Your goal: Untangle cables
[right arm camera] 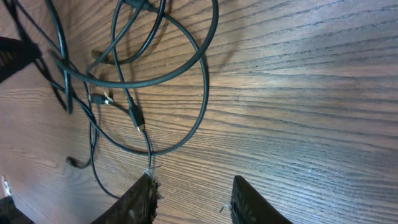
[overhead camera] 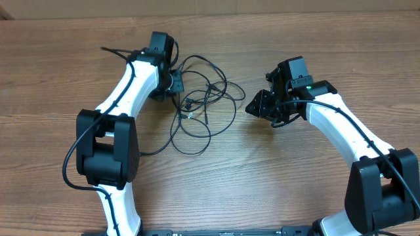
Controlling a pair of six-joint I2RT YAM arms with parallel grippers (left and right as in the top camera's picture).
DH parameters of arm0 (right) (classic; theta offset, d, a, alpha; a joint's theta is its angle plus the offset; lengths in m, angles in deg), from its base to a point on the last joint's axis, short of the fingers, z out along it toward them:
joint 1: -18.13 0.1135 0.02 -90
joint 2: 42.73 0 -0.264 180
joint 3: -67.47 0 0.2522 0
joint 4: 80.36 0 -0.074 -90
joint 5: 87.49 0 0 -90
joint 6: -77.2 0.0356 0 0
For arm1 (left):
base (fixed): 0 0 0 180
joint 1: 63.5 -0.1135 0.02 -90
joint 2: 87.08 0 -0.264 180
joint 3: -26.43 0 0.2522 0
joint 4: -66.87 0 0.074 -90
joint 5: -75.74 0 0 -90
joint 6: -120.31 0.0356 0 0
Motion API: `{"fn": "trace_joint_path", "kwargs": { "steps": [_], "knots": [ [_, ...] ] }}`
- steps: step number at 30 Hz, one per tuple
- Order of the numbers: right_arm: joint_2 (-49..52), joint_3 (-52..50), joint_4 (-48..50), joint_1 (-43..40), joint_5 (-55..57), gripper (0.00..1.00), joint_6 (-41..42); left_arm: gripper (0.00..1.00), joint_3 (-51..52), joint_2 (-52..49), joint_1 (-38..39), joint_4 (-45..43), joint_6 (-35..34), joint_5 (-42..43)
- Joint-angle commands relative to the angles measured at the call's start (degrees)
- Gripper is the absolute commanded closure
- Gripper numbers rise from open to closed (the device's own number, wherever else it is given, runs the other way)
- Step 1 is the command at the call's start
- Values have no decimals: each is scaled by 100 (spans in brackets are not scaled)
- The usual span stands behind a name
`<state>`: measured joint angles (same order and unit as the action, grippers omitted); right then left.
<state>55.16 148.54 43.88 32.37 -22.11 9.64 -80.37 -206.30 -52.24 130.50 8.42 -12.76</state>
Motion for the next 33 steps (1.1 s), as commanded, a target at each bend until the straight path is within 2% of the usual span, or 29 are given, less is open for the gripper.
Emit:
{"fn": "trace_joint_path", "kwargs": {
  "steps": [1, 3, 4, 8, 11, 13, 19, 22, 28, 33],
  "knots": [
    [-157, 160, 52, -13, -476, 70, -382, 96, -516, 367, 127, 339, 463, 61],
    [-236, 343, 175, -87, -1801, 70, -837, 96, -758, 638, 201, 549, 905, 315],
    [-319, 586, 205, -114, -2367, 66, -911, 96, -898, 866, 260, 643, 1174, 520],
    [-546, 1296, 61, -92, -2583, 55, -905, 96, -1023, 1672, 422, 605, 2002, 1521],
    [-627, 1779, 55, 28, -2557, 55, -844, 96, -1023, 2236, 450, 621, 2277, 2170],
    [-627, 1849, 136, 87, -2446, 55, -485, 96, -1023, 2457, 442, 640, 2435, 2544],
    [-627, 1849, 295, 146, -2337, 56, -68, 96, -1023, 2588, 442, 802, 2503, 2927],
    [-625, 1849, -70, 219, -1565, 55, 380, 96, -1029, 2608, 442, 765, 2461, 2990],
    [-507, 1843, -229, 365, -828, 52, 420, 96, -1386, 2782, 442, 636, 2085, 3292],
    [-186, 1843, 85, 420, -872, 51, 632, 96, -1652, 3056, 442, 741, 1729, 3609]
  ]
}}
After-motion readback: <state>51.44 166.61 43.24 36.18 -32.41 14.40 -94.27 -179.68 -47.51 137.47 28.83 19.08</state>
